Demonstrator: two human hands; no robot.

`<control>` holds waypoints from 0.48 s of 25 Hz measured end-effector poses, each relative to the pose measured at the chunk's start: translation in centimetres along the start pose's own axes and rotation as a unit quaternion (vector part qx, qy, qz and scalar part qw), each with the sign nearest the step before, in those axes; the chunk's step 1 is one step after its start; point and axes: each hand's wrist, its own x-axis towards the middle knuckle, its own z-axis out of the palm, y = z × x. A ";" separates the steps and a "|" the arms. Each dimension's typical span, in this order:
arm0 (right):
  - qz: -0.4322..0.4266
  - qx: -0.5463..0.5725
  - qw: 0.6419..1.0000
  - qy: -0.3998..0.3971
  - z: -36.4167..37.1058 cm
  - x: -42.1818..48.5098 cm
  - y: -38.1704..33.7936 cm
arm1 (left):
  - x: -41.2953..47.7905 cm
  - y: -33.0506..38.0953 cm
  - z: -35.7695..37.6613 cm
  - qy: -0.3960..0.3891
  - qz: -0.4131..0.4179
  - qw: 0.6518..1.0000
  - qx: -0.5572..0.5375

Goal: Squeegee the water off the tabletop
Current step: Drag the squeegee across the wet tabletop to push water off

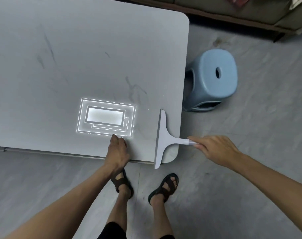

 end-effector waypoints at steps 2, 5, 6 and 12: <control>0.013 0.000 1.000 -0.004 0.0 -1.1 1.6 | 0.2 0.9 0.8 -0.015 -0.004 1.000 0.018; 0.019 -0.009 1.000 -0.005 -0.3 -2.4 3.1 | 0.3 1.8 1.6 -0.032 -0.016 0.999 0.029; 0.020 -0.010 1.000 -0.001 -0.4 -2.6 3.5 | 0.3 1.9 1.7 -0.033 -0.017 0.999 0.027; 0.036 -0.043 0.998 -0.009 -0.4 -3.4 5.8 | 0.5 2.4 1.4 -0.063 -0.028 0.997 0.045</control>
